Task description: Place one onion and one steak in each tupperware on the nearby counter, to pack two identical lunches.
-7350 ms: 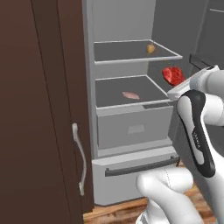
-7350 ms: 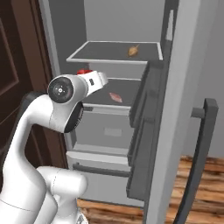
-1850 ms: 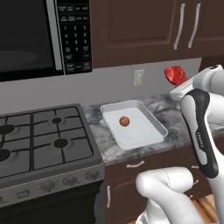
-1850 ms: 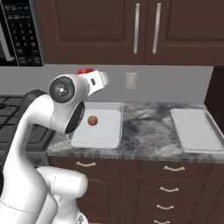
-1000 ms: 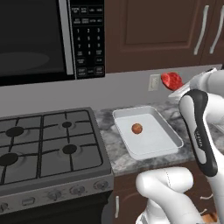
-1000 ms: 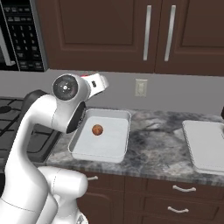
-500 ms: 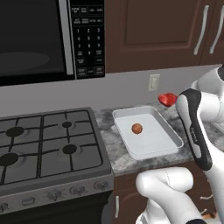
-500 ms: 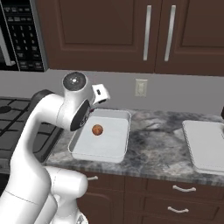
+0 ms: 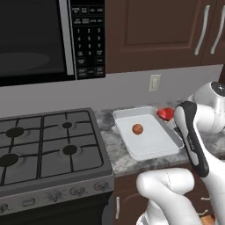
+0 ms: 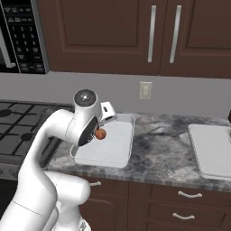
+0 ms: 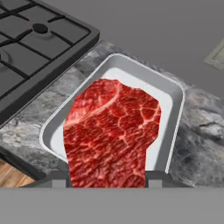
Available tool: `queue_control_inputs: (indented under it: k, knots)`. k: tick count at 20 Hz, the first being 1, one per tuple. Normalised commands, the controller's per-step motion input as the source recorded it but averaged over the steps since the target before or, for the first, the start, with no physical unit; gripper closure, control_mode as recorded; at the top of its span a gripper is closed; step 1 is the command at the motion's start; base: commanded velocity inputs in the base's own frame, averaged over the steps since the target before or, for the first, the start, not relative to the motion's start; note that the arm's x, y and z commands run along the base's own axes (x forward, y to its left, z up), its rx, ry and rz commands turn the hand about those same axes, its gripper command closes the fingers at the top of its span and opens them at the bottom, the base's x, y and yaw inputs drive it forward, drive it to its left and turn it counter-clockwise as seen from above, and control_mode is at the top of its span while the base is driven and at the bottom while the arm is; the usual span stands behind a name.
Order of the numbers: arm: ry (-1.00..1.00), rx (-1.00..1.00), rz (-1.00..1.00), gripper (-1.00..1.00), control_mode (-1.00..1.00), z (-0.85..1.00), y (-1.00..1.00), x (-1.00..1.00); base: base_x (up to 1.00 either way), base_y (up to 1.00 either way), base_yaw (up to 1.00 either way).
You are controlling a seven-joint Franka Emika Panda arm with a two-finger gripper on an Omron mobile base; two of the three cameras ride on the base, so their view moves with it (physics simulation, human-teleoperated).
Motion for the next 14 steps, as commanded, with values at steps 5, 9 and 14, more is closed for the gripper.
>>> queue_control_inputs:
  k: [5, 9, 14]
  knots:
    - [0.1, 0.0, 0.0, 1.0, -1.0, -0.44, -0.07, 0.25, 0.0, 0.0, 0.0]
    - [0.12, 0.0, 0.0, 1.0, -1.0, -0.4, -0.08, 0.29, 0.0, 0.0, 0.0]
    - [0.1, 0.0, 0.0, 1.0, -1.0, -0.41, -0.13, 0.25, 0.0, 0.0, 0.0]
